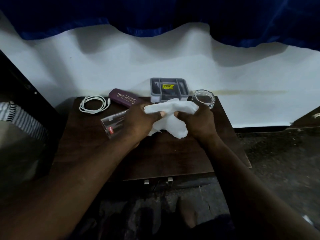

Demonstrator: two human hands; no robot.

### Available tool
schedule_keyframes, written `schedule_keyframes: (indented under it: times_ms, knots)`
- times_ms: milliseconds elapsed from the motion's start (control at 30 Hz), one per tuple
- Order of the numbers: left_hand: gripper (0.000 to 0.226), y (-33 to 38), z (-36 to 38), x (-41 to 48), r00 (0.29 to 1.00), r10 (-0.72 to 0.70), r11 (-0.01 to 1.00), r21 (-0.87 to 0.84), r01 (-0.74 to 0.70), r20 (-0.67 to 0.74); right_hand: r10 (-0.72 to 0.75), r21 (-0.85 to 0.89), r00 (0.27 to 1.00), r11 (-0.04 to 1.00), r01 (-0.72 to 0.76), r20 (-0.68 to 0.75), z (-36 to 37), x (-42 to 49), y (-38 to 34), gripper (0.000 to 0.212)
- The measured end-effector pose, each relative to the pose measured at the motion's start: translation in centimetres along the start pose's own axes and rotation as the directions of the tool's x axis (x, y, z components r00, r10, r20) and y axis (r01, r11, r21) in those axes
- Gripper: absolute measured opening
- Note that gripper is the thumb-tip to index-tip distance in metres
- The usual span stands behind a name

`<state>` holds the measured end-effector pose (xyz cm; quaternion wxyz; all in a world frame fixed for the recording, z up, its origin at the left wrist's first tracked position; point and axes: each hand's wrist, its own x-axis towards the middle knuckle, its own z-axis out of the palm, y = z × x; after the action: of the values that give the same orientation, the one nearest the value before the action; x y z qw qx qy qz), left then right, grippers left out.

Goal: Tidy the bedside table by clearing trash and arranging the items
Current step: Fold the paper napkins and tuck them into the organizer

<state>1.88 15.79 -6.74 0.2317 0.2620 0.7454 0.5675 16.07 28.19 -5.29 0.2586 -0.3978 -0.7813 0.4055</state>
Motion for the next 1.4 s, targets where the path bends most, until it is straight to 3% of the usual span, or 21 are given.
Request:
schedule_keyframes:
  times_ms: [167,333,467,533,633,733,833,900,967,1033,1100,1200,1300,1400]
  knots:
    - [0.023,-0.5,-0.3,0.3,1.0,-0.013,0.999,-0.032,0.013,-0.001,-0.033,-0.037,0.999,0.999,0.034,0.038,0.0,-0.2,0.6,0.014]
    - [0.025,-0.9,-0.3,0.4,1.0,0.022,0.999,-0.028,-0.022,0.004,0.006,0.155,0.999,0.988,-0.001,-0.032,-0.4,0.1,0.6,0.018]
    - [0.024,0.0,-0.6,0.6,0.993,0.118,0.989,-0.086,-0.116,0.021,0.036,0.177,0.998,0.983,-0.043,0.045,-0.3,0.6,0.7,0.011]
    - [0.024,0.6,-0.9,0.6,0.986,0.159,0.985,-0.073,-0.156,0.046,0.074,0.204,0.996,0.975,-0.083,0.052,-0.4,0.6,0.8,0.02]
    - [0.021,1.6,-1.3,0.6,0.967,0.245,0.965,0.083,-0.251,0.071,-0.047,0.064,0.998,0.997,0.045,0.035,-1.0,0.5,1.0,0.046]
    - [0.03,2.8,-1.8,0.5,0.913,0.365,0.87,0.281,-0.404,0.182,-0.229,0.082,0.968,0.972,0.222,0.098,-2.0,0.8,0.6,0.084]
    - [0.034,3.4,-1.9,0.2,0.863,0.436,0.813,0.3,-0.499,0.256,-0.469,-0.075,0.873,0.874,0.481,0.134,-2.5,1.1,-0.2,0.085]
    - [0.028,3.4,-1.7,0.3,0.89,0.391,0.863,0.243,-0.443,0.234,-0.47,-0.167,0.868,0.854,0.493,0.162,-2.5,1.0,-0.4,0.063]
    - [0.018,3.3,-1.7,0.8,0.945,0.256,0.946,0.15,-0.288,0.204,-0.333,-0.175,0.928,0.916,0.36,0.168,-2.6,0.8,-0.3,0.036]
    - [0.011,3.1,-2.1,1.2,0.977,0.058,0.998,-0.05,-0.048,0.203,-0.193,-0.025,0.972,0.98,0.198,0.133,-2.8,0.9,-0.1,0.016]
    - [0.017,2.9,-2.5,1.4,0.961,-0.108,0.95,-0.259,0.175,0.256,-0.068,0.272,0.993,0.962,0.04,0.095,-3.1,1.1,-0.2,0.005]
    - [0.035,2.8,-2.6,1.6,0.905,-0.213,0.862,-0.366,0.351,0.367,0.075,0.651,0.976,0.734,-0.192,0.203,-3.1,1.0,-0.7,0.017]
    - [0.036,3.1,-2.2,1.4,0.852,-0.29,0.809,-0.364,0.462,0.436,0.135,0.712,0.964,0.652,-0.261,0.23,-2.7,1.0,-1.0,0.023]
    - [0.034,3.3,-1.6,1.2,0.866,-0.286,0.815,-0.372,0.445,0.41,0.209,0.745,0.959,0.606,-0.28,0.19,-2.4,1.5,-0.7,0.031]
